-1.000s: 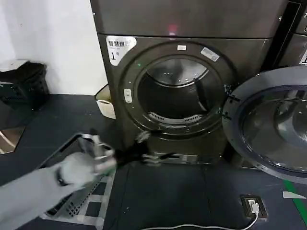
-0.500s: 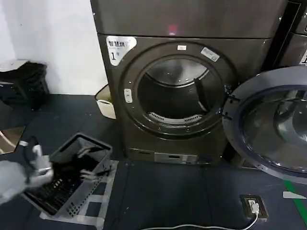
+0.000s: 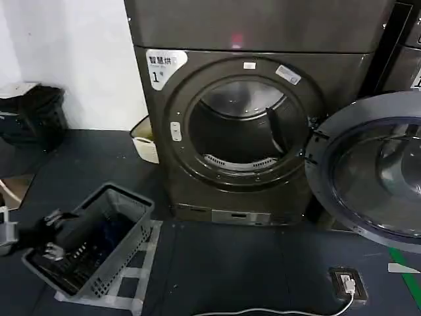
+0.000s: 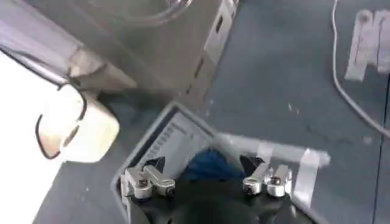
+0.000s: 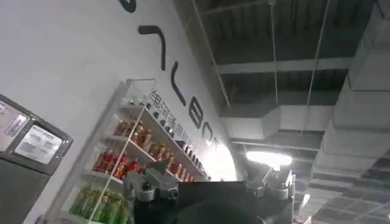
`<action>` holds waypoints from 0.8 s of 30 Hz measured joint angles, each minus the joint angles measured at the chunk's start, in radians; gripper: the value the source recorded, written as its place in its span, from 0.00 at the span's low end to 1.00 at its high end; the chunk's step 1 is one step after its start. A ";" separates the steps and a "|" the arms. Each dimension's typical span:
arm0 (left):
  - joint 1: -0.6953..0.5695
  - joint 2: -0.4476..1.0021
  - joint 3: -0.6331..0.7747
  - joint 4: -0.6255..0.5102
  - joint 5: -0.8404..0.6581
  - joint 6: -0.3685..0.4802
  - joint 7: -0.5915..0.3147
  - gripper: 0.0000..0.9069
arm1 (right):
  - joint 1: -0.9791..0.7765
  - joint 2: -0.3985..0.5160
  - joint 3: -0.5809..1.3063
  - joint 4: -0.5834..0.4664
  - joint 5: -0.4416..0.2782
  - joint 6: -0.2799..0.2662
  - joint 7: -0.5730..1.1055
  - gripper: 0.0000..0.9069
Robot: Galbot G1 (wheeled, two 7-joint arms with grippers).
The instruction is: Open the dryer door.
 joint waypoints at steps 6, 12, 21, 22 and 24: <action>0.032 0.033 0.000 0.024 0.061 0.011 -0.009 1.00 | -0.006 0.000 0.006 -0.001 0.025 -0.002 -0.003 1.00; 0.035 0.036 -0.009 0.024 0.081 0.023 0.004 1.00 | -0.006 0.001 0.006 0.004 0.025 -0.002 -0.007 1.00; 0.076 0.028 -0.039 0.023 0.083 0.035 -0.008 1.00 | -0.013 -0.002 0.011 0.009 0.025 -0.002 -0.012 1.00; 0.083 0.027 -0.049 0.025 0.083 0.035 -0.008 1.00 | -0.014 -0.004 0.012 0.008 0.025 -0.002 -0.012 1.00; 0.097 0.026 -0.062 0.027 0.082 0.034 -0.007 1.00 | -0.014 -0.004 0.016 0.008 0.024 -0.003 -0.012 1.00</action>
